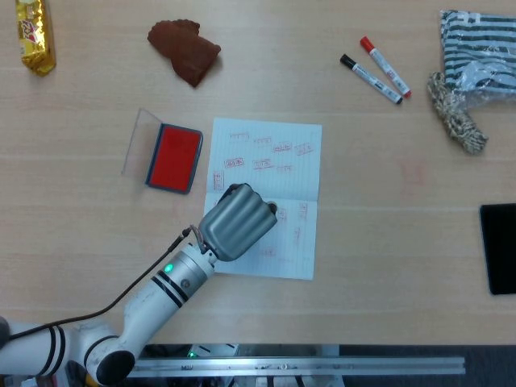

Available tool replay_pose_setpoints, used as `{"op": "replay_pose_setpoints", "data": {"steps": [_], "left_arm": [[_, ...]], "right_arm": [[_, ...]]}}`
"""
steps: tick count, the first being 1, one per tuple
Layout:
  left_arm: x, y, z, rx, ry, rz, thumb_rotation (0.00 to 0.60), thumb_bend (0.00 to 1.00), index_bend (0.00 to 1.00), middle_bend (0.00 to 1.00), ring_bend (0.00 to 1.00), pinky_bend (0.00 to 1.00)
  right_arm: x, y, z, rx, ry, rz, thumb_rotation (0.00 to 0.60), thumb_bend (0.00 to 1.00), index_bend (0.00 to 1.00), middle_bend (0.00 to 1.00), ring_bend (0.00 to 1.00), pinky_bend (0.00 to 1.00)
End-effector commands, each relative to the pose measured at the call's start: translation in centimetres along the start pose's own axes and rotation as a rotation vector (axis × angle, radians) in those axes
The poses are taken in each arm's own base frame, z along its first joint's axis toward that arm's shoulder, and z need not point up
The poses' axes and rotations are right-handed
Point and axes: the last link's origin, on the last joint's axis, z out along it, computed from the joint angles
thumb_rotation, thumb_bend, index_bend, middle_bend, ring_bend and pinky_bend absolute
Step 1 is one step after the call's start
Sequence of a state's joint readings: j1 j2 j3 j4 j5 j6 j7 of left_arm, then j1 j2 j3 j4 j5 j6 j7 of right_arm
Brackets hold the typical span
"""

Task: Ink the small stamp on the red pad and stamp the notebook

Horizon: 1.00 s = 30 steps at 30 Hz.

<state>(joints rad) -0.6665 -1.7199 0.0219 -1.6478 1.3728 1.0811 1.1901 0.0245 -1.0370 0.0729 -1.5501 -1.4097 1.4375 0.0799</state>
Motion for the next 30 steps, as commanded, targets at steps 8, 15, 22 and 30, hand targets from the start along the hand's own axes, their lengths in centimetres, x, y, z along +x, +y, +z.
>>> {"op": "replay_pose_setpoints", "data": {"steps": [8,15,22,30], "left_arm": [[-0.6,3.7,0.1,-0.055,-0.011,0.008,0.600,0.28,0.57,1.00,1.00,1.00],[-0.8,4.6,0.9,-0.048,-0.016,0.007,0.600,0.28,0.57,1.00,1.00,1.00],[-1.4,5.0,1.8,-0.040,-0.027,0.020,0.600,0.28,0.57,1.00,1.00,1.00],[-2.0,5.3,2.2,-0.040,-0.040,0.018,0.600,0.28,0.57,1.00,1.00,1.00]], "right_arm": [[0.3,0.4,-0.4,-0.010,0.003,-0.007,0.600,0.29,0.41,0.41,0.34,0.43],[0.3,0.8,-0.5,-0.023,-0.002,-0.009,0.600,0.29,0.41,0.41,0.34,0.43],[0.3,0.8,-0.4,-0.024,-0.003,-0.011,0.600,0.29,0.41,0.41,0.34,0.43],[0.3,0.8,-0.4,-0.026,-0.004,-0.014,0.600,0.29,0.41,0.41,0.34,0.43]]}}
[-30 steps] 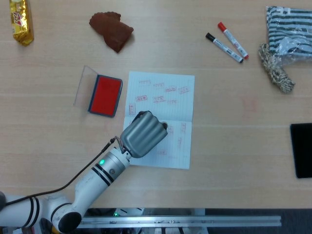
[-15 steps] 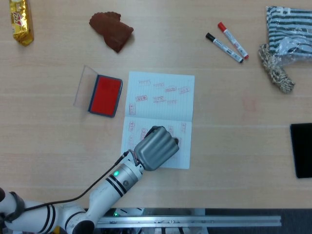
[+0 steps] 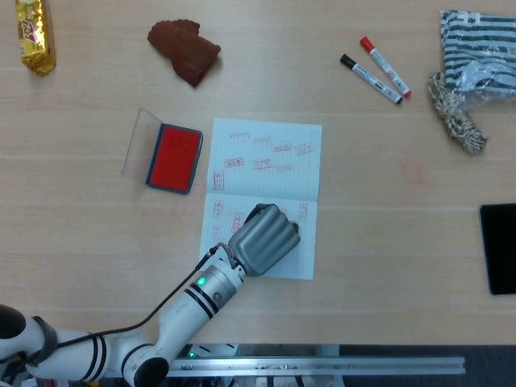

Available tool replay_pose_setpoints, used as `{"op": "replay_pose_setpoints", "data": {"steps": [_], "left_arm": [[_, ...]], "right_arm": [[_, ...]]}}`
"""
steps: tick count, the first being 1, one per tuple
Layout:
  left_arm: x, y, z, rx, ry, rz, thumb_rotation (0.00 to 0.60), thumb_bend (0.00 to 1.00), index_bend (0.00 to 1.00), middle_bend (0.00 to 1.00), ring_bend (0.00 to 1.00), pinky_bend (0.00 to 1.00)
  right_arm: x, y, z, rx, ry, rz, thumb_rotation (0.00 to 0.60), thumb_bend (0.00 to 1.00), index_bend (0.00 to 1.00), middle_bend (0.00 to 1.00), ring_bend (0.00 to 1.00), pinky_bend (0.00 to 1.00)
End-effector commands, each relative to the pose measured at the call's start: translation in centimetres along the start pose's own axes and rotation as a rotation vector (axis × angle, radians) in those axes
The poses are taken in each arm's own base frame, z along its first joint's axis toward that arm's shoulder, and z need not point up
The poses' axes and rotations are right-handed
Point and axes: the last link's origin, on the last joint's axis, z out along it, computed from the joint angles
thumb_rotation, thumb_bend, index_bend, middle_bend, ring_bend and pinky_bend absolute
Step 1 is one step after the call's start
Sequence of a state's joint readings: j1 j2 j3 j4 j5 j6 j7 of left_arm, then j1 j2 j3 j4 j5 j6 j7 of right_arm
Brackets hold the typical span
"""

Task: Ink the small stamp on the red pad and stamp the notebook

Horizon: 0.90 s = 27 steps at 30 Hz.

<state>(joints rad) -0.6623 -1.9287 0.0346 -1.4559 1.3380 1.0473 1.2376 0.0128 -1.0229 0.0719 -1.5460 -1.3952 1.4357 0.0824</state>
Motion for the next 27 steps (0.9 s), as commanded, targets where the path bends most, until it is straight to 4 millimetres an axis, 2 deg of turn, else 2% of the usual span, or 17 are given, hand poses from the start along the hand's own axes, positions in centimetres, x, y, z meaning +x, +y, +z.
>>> {"op": "replay_pose_setpoints", "data": {"steps": [1,17,27], "left_arm": [[-0.3,0.2,0.0,-0.006,-0.010,0.000,0.600,0.28,0.57,1.00,1.00,1.00],[-1.3,1.1,0.1,-0.038,-0.033,-0.007,0.600,0.28,0.57,1.00,1.00,1.00],[-1.1,1.3,0.6,-0.050,-0.037,-0.001,0.600,0.28,0.56,1.00,1.00,1.00]], "right_arm": [[0.0,0.0,0.0,-0.001,0.000,0.000,0.600,0.29,0.41,0.41,0.34,0.43],[-0.1,0.2,-0.1,-0.009,-0.001,-0.001,0.600,0.29,0.41,0.41,0.34,0.43],[-0.1,0.4,-0.2,-0.013,-0.002,0.000,0.600,0.29,0.41,0.41,0.34,0.43]]}}
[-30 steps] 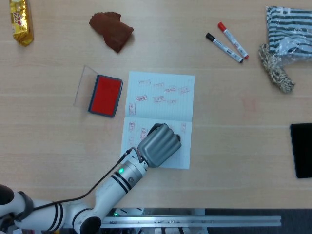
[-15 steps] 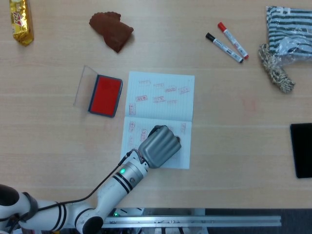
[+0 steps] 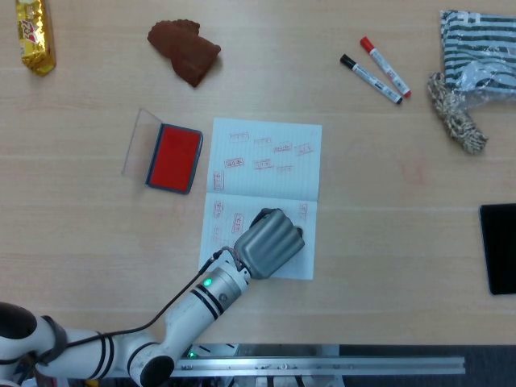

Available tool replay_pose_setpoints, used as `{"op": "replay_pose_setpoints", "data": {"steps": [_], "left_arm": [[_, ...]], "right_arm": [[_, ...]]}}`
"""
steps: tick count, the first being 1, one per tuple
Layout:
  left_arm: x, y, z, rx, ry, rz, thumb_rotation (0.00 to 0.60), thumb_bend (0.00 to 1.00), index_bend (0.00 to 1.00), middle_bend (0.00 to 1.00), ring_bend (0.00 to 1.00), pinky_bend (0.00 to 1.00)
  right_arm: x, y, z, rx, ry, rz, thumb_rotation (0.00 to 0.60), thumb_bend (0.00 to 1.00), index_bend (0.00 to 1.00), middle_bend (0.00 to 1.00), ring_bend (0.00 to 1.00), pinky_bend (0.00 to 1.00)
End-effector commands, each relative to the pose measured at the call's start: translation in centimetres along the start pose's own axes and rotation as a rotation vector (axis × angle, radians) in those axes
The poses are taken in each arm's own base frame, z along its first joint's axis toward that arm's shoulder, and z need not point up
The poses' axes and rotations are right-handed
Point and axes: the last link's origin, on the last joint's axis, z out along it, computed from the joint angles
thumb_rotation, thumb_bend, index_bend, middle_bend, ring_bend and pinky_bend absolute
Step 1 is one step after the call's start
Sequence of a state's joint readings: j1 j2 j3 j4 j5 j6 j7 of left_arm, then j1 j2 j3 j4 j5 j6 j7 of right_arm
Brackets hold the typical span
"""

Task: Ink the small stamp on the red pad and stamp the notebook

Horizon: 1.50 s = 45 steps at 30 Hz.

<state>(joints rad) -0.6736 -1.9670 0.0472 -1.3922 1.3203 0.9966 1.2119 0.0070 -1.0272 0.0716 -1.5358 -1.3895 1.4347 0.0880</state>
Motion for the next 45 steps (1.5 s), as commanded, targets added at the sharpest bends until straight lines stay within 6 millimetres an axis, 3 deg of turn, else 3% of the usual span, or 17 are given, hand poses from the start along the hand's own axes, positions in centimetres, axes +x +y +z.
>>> {"op": "replay_pose_setpoints", "data": {"steps": [1,10,24,34,45], "left_arm": [[0.0,0.0,0.1,0.000,-0.001,0.005,0.600,0.28,0.56,1.00,1.00,1.00],[0.3,-1.1,-0.1,0.029,0.004,-0.001,0.600,0.28,0.56,1.00,1.00,1.00],[2.6,-8.4,-3.8,0.181,0.099,-0.052,0.600,0.28,0.56,1.00,1.00,1.00],[-0.4,-9.7,-7.7,0.187,0.043,-0.016,0.600,0.28,0.56,1.00,1.00,1.00],[-3.6,-11.1,-9.3,0.245,-0.026,-0.016,0.600,0.28,0.56,1.00,1.00,1.00]], "right_arm": [[0.0,0.1,0.0,-0.002,0.000,0.001,0.600,0.29,0.41,0.41,0.34,0.43],[0.1,0.2,-0.1,-0.006,0.005,0.003,0.600,0.29,0.41,0.41,0.34,0.43],[0.1,-0.5,0.5,0.016,0.010,0.012,0.600,0.29,0.41,0.41,0.34,0.43],[-0.2,-1.5,1.0,0.048,0.000,0.013,0.600,0.29,0.41,0.41,0.34,0.43],[-0.4,-2.2,1.2,0.062,-0.008,0.012,0.600,0.29,0.41,0.41,0.34,0.43]]}}
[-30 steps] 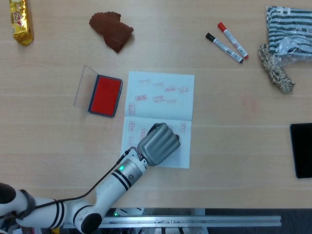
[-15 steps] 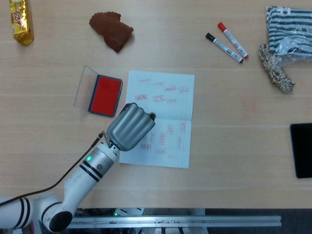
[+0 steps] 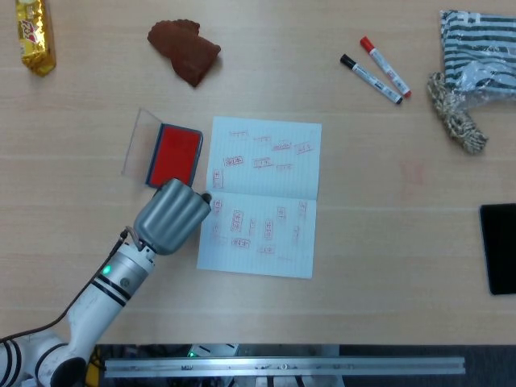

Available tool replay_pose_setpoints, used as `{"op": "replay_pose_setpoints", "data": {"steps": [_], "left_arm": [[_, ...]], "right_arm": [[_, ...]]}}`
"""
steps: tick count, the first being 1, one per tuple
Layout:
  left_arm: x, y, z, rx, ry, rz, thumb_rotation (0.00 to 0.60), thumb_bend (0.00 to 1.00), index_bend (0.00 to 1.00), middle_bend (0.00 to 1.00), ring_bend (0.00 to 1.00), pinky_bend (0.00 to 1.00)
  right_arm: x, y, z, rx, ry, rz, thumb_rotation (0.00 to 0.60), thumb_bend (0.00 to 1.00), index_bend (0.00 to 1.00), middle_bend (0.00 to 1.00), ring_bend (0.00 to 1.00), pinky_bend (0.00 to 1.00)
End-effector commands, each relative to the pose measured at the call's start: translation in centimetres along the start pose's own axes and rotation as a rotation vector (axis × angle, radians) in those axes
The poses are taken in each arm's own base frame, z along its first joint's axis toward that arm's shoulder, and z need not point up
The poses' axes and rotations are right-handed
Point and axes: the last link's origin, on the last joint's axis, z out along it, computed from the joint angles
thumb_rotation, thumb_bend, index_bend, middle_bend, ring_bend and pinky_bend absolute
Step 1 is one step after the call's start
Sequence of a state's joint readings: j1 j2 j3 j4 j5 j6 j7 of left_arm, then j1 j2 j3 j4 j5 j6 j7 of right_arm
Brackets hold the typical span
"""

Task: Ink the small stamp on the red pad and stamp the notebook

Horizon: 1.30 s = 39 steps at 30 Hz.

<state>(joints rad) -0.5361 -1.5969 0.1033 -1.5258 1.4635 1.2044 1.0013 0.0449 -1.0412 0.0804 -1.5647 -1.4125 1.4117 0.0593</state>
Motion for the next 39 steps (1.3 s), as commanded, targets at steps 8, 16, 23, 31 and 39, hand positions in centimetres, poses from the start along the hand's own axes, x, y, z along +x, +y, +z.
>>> {"op": "replay_pose_setpoints", "data": {"steps": [8,16,23,31,39], "left_arm": [[-2.4,-0.5,-0.6,0.029,-0.066,-0.001,0.600,0.28,0.56,1.00,1.00,1.00],[-3.4,-0.3,-0.5,0.029,-0.089,0.003,0.600,0.28,0.56,1.00,1.00,1.00],[-3.7,-0.1,-0.3,0.034,-0.100,-0.002,0.600,0.28,0.54,1.00,1.00,1.00],[-3.6,-0.1,-0.4,0.038,-0.105,0.001,0.600,0.28,0.50,1.00,1.00,1.00],[-2.1,-1.2,-1.5,0.070,-0.102,-0.058,0.600,0.28,0.37,1.00,1.00,1.00]], "right_arm": [[-0.1,-0.5,0.2,0.010,-0.004,-0.004,0.600,0.29,0.41,0.41,0.34,0.43],[-0.1,-0.6,0.2,0.008,-0.005,-0.007,0.600,0.29,0.41,0.41,0.34,0.43],[0.0,-0.6,0.1,0.006,-0.003,-0.009,0.600,0.29,0.41,0.41,0.34,0.43],[0.2,-0.5,0.0,0.003,0.000,-0.009,0.600,0.29,0.41,0.41,0.34,0.43],[0.4,-0.6,-0.1,0.005,0.009,-0.008,0.600,0.29,0.41,0.41,0.34,0.43]]}}
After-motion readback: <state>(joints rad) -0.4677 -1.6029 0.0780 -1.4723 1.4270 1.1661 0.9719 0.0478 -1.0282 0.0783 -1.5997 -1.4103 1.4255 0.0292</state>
